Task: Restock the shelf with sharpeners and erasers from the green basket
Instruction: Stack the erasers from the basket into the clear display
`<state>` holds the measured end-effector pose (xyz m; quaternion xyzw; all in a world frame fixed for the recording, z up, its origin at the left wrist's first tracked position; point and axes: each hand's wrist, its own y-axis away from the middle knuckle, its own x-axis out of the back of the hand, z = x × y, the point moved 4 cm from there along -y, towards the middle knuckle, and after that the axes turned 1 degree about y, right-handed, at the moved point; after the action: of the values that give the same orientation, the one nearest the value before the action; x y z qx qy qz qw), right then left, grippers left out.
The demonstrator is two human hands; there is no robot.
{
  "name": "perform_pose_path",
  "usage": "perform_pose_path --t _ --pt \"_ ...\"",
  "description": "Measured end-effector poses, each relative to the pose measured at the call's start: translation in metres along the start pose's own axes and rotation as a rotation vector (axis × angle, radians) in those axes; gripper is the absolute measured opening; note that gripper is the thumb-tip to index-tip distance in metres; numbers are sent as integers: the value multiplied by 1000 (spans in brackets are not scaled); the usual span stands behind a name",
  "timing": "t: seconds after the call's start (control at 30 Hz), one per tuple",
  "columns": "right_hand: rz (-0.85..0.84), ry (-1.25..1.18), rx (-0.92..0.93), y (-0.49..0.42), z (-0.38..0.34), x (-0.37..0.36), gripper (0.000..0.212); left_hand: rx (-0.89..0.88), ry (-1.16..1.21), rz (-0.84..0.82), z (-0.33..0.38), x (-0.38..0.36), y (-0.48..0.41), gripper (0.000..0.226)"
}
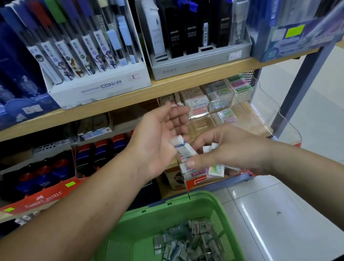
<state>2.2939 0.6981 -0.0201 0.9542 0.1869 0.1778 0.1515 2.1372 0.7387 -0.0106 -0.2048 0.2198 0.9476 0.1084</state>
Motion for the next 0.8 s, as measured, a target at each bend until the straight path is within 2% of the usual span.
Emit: perform_pose_path --t 0.1,0.17,0.2,0.3,0.37,0.47,0.57,0.67,0.8 --pt "19 -5 10 -1 0 -3 20 -22 145 0 -1 0 2 40" --pt "31 -3 -2 -2 1 -1 23 -46 153 17 0 2 1 40" --pt "31 -9 -13 -1 2 -1 25 -67 66 32 0 4 1 39" --pt "39 -51 -41 -2 5 3 25 -120 -469 16 -3 9 4 21" --pt "62 -99 -61 -4 9 8 23 -151 -675 22 -3 15 5 14" --pt "141 -231 -116 -6 16 18 27 -125 -551 -54 -2 20 6 20" --pt "127 -314 -145 -7 20 21 25 -76 -371 -178 -4 22 8 24" --pt "124 -358 -134 -8 19 21 18 -112 -431 -185 -7 26 9 25" --pt "172 -346 -88 -8 17 26 19 -176 -514 -119 -6 31 12 47"
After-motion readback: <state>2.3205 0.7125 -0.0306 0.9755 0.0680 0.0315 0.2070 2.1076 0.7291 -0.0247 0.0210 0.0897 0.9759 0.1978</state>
